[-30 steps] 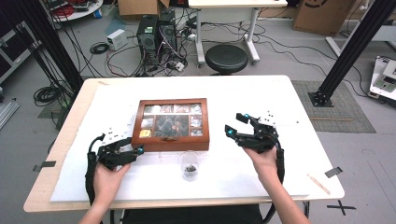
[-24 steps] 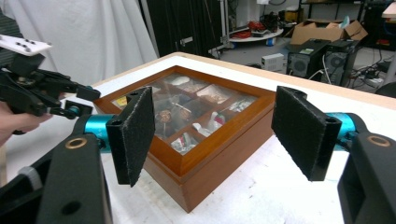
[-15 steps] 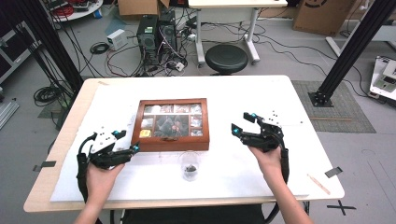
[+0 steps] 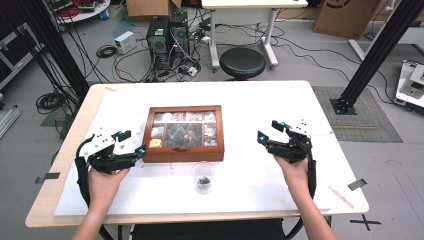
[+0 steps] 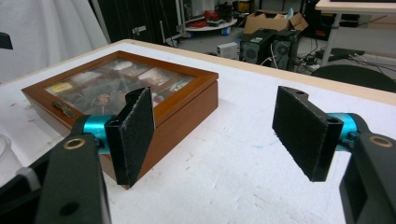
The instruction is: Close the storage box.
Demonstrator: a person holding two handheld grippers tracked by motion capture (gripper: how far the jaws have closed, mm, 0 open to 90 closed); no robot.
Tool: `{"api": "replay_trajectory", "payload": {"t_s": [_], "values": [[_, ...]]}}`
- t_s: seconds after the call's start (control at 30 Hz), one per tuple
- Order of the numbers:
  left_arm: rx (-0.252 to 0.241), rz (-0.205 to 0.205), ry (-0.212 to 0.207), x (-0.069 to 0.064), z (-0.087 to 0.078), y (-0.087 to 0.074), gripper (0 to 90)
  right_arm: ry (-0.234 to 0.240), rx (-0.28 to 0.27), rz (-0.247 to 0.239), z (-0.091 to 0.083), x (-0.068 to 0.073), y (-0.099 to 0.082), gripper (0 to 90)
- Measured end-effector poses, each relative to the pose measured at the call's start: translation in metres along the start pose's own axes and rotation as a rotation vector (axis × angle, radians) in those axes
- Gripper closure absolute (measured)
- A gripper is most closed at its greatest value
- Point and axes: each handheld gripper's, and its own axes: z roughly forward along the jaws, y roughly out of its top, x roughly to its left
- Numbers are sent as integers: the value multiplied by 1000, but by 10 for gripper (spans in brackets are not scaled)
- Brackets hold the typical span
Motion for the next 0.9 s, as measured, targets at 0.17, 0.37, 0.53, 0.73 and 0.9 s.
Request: {"api": "replay_trajectory", "payload": {"t_s": [0.17,0.37,0.53,0.73,0.9], "values": [[-5,11,4,-1,0,1,243,-3,7,10,0,-4,-1,288],[-8,4,19,2,-2,2,232,-18,18,14,3,-4,-2,269],[-5,-5,24,4,-3,1,232,-16,30,24,5,-5,-3,251],[0,0,17,3,-3,1,232,-10,31,44,6,-6,-3,223],[-4,0,21,3,-4,1,232,0,32,68,8,-10,-4,210]]}}
